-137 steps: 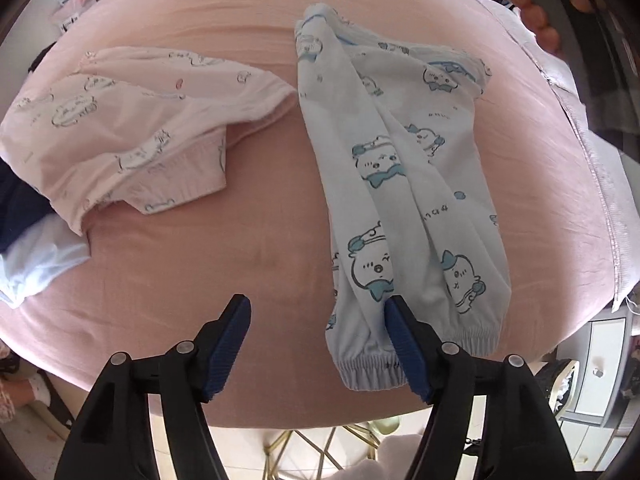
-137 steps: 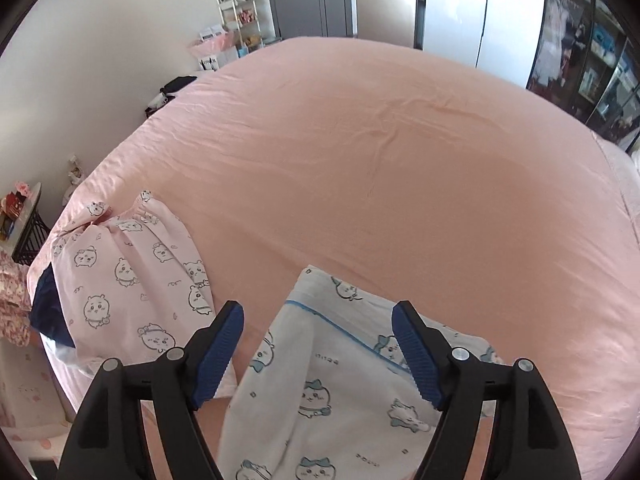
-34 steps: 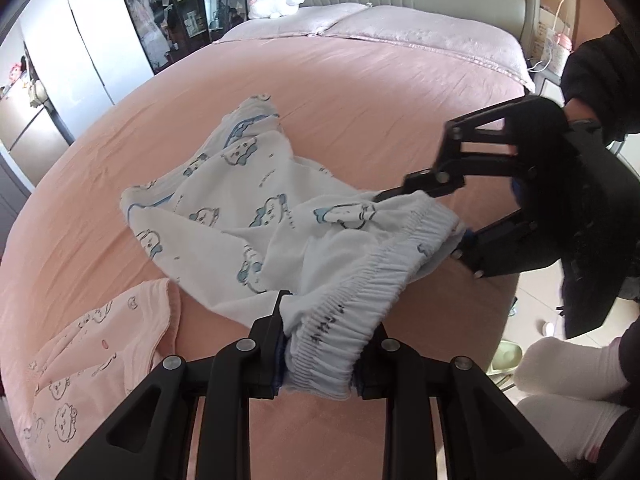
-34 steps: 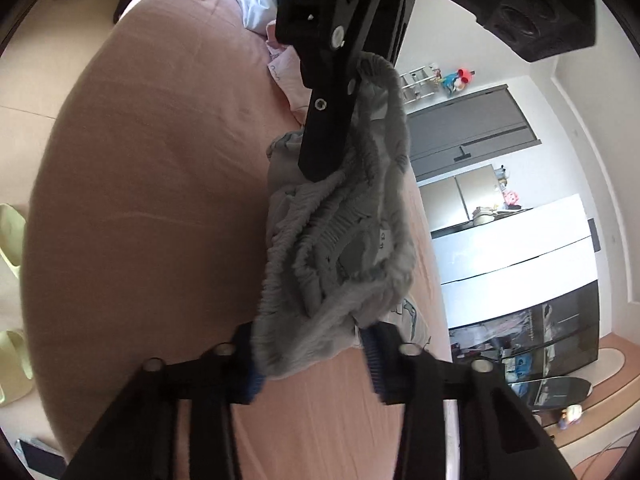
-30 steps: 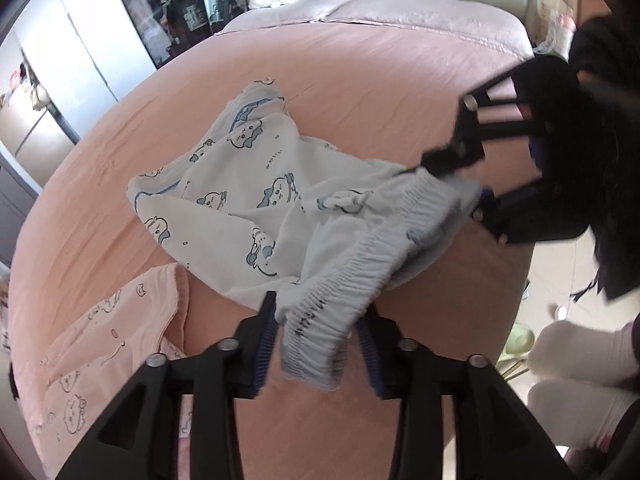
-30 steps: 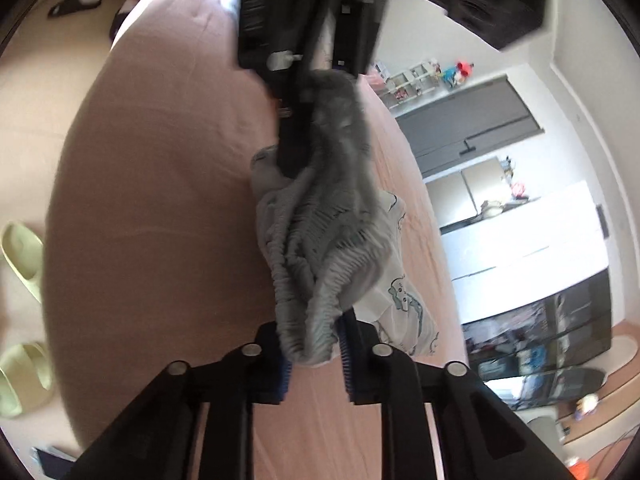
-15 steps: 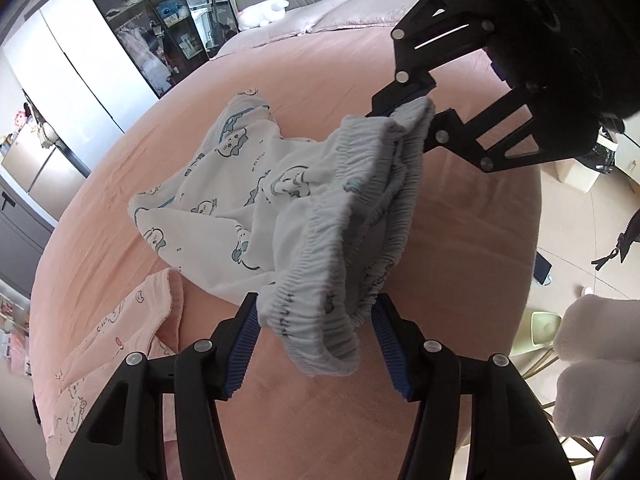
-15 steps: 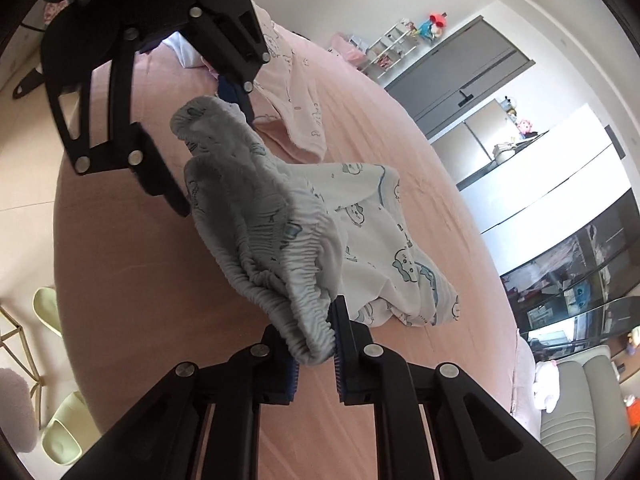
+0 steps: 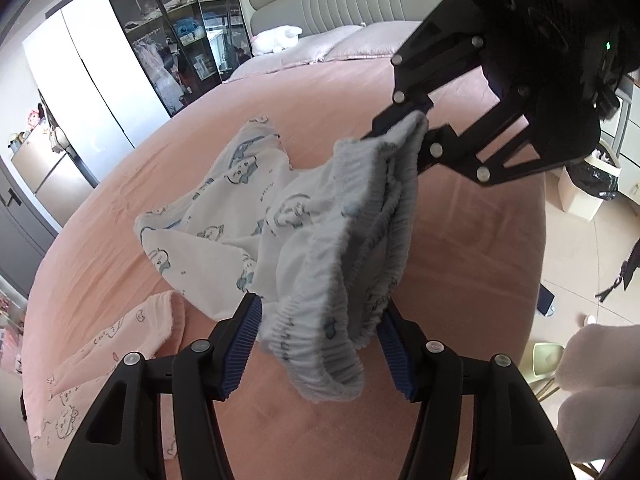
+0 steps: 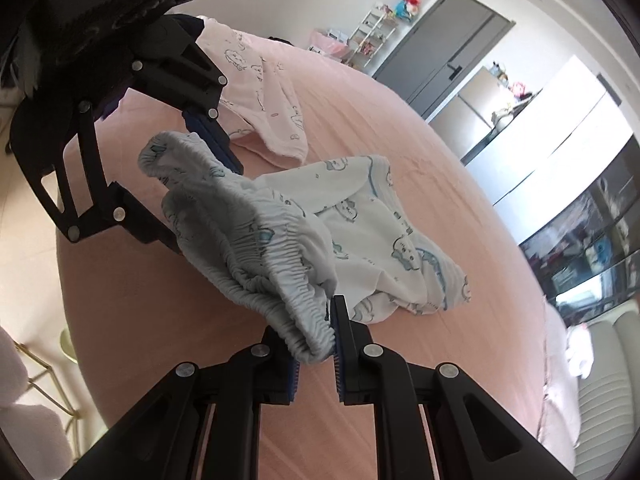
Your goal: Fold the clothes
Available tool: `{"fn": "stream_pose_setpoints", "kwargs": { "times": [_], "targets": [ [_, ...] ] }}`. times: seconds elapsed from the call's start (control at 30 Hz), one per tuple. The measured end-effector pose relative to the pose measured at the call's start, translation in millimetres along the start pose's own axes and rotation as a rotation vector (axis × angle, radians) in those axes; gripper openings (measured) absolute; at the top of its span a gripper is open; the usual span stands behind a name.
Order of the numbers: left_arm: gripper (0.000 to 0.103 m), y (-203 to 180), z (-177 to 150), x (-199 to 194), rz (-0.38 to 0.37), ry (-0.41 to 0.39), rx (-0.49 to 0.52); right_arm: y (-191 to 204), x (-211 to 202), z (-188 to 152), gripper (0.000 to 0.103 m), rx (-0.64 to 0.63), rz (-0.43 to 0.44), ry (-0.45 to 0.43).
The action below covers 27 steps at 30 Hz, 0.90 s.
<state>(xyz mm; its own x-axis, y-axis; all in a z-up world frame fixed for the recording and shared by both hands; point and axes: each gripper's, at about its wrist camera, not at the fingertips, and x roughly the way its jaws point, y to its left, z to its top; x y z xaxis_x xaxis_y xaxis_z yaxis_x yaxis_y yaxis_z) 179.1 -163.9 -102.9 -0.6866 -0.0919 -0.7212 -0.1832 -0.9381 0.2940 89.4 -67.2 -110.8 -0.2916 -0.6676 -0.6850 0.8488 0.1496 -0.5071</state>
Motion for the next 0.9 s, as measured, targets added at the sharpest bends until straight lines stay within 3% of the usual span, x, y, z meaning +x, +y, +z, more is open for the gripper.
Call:
{"fn": "stream_pose_setpoints", "kwargs": {
  "times": [0.03, 0.17, 0.37, 0.57, 0.73, 0.9],
  "targets": [
    [0.031, 0.1, 1.4, 0.2, 0.004, -0.003, 0.003, -2.3, 0.5, 0.9, 0.011, 0.010, 0.004, 0.002],
    [0.023, 1.6, 5.9, 0.3, -0.001, -0.006, -0.001, -11.4, 4.6, 4.1, 0.011, 0.037, 0.010, 0.003],
    [0.023, 15.3, 19.3, 1.0, 0.002, -0.004, -0.035, -30.9, 6.9, 10.9, 0.011, 0.094, 0.015, 0.000],
    [0.023, 48.8, 53.3, 3.1, 0.069, -0.027, -0.029, -59.8, 10.2, 22.4, 0.010, 0.163, 0.010, -0.006],
    [0.023, 88.0, 81.8, 21.3, 0.104, -0.007, -0.071, -101.1, 27.6, 42.3, 0.010, 0.243, -0.005, 0.008],
    [0.024, 125.9, 98.9, 55.0, 0.118, 0.070, -0.146, -138.7, 59.0, 64.8, 0.009, 0.311, 0.003, 0.064]
  ]
}}
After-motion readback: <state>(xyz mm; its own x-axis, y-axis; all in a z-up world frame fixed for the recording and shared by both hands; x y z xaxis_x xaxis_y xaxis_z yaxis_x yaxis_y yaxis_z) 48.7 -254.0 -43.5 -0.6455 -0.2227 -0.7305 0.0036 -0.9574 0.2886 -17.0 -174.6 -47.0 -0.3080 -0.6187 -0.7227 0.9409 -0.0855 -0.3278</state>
